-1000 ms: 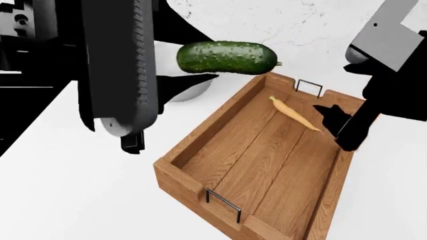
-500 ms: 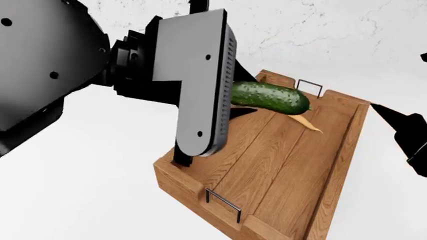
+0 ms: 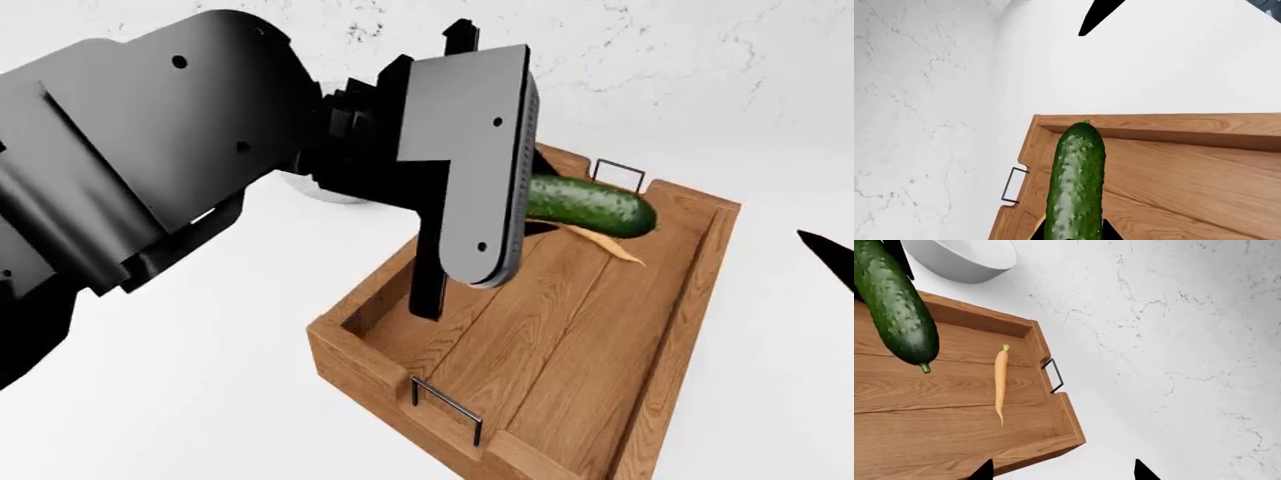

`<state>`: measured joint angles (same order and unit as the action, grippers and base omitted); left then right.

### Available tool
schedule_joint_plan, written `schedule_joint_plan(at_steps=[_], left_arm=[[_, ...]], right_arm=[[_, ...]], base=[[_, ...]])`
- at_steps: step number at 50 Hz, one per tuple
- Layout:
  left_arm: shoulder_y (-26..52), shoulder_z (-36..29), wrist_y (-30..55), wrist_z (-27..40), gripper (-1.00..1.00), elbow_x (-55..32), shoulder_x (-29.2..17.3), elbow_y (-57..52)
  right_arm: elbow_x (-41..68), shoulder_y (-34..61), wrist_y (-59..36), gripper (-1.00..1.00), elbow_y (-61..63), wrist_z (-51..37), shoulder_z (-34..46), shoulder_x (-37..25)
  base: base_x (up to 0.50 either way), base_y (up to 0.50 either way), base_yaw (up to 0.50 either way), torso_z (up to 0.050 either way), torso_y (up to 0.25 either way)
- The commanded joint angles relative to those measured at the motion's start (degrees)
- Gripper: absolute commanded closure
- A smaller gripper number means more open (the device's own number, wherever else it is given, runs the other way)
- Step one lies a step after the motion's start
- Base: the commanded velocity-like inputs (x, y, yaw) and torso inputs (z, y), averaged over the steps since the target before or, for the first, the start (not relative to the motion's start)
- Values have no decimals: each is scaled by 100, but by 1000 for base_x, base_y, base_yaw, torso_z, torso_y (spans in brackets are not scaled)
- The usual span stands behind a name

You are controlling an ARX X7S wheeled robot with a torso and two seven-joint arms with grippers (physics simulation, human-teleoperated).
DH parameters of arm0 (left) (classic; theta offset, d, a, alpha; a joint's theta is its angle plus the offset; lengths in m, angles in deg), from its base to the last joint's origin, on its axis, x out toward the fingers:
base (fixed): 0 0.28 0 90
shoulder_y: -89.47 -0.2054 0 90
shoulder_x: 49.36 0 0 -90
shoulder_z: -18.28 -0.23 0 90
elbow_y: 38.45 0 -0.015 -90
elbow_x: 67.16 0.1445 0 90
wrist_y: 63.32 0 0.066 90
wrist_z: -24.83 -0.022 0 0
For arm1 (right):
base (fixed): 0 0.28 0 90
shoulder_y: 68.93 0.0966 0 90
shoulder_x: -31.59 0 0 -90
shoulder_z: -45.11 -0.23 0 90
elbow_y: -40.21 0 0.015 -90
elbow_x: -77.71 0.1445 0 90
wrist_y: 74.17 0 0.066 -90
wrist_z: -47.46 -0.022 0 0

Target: Place the two vegetables and bowl onto the tray for setting up a vegetable dip station.

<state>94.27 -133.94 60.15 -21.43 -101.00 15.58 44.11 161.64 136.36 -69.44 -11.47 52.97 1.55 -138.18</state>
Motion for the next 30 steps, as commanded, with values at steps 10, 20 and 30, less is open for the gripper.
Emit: schedule_joint_plan(at_steps=[10,20,30], left_arm=[[20,-69,-603,-80,100,389,911,1801],[-174,-246,-729,-78,100,505,1083,2038],[-342,-337,-811,-74,100,547,1030,2038]], right_arm=[[265,-58,134,-100,208,-56,-48,-348],[222,-166,264,-100,275,-18,-32,-534],[290,-247,350,-100,268,-116,-25,-541]], base=[[0,0,0,0,0],[0,0,0,0,0],[0,0,0,0,1]])
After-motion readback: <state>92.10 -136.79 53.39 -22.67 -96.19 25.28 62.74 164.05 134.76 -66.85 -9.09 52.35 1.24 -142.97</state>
